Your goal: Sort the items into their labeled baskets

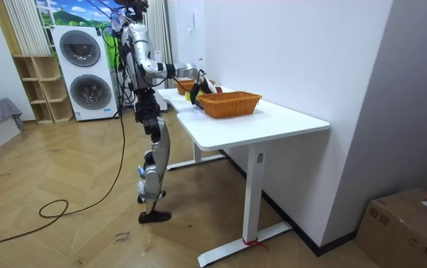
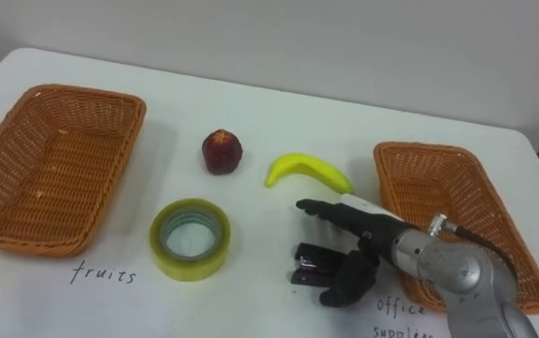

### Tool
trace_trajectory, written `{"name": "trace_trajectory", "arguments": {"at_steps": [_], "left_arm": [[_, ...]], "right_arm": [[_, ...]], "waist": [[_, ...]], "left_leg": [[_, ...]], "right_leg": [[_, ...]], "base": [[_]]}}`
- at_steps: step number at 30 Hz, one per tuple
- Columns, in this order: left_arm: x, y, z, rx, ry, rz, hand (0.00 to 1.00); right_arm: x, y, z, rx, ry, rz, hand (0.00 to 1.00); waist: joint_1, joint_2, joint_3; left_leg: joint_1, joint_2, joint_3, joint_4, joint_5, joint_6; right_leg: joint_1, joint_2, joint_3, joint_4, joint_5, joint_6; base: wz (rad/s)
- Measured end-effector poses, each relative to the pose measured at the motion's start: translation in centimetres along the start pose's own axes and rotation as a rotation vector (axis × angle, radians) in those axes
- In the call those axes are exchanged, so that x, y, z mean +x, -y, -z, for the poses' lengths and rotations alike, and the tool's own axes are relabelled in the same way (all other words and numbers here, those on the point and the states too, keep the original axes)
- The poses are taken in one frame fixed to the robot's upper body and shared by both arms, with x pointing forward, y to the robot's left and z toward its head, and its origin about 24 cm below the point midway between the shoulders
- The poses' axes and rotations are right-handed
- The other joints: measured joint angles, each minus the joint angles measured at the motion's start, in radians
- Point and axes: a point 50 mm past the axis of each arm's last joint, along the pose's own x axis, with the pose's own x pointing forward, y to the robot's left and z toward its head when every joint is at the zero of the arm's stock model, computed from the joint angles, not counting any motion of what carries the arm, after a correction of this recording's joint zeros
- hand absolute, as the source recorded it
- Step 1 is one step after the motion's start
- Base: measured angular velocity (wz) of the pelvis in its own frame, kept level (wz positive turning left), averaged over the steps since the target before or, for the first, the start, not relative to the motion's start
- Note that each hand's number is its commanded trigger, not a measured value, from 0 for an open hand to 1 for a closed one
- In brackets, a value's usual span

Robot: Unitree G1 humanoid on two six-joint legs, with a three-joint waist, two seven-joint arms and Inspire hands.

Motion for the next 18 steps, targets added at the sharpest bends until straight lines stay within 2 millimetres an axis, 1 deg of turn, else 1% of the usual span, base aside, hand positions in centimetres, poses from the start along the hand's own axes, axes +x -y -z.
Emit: {"name": "trace_trajectory", "arguments": {"at_steps": [4, 9, 12, 18], "left_arm": [[-0.05, 0.02, -0.45, 0.006, 0.017, -0.003, 0.00], [-0.14, 0.13, -0.13, 0.011, 0.010, -0.005, 0.00], [-0.24, 0.27, 0.05, 0.010, 0.006, -0.004, 0.00], [-0.27, 0.48, -0.05, 0.006, 0.006, 0.000, 0.00]], "right_arm": [[0.12, -0.07, -0.02, -0.014, -0.013, 0.013, 0.00], [0.20, -0.08, -0.11, -0.028, -0.022, 0.050, 0.00], [0.30, -0.35, -0.20, -0.047, -0.036, 0.069, 0.00], [0.34, -0.94, -0.08, -0.055, -0.048, 0.091, 0.00]], "waist": [[0.001, 0.004, 0.0000], [-0.001, 0.024, -0.0013], [-0.003, 0.032, -0.0040], [-0.001, 0.032, -0.0052]], "left_leg": [[-0.002, 0.000, -0.001, 0.002, 0.000, 0.000], [-0.002, 0.000, 0.000, 0.000, 0.000, 0.000], [-0.001, 0.000, -0.001, 0.000, 0.000, 0.000], [0.004, 0.000, -0.001, 0.001, 0.000, 0.000]], "right_leg": [[-0.001, 0.005, 0.000, 0.001, 0.000, 0.000], [-0.003, 0.008, 0.001, 0.001, 0.003, 0.000], [-0.002, 0.008, 0.000, 0.000, 0.003, 0.000], [-0.004, 0.008, 0.002, 0.000, 0.003, 0.000]], "base": [[0.00], [0.00], [0.00], [0.00]]}}
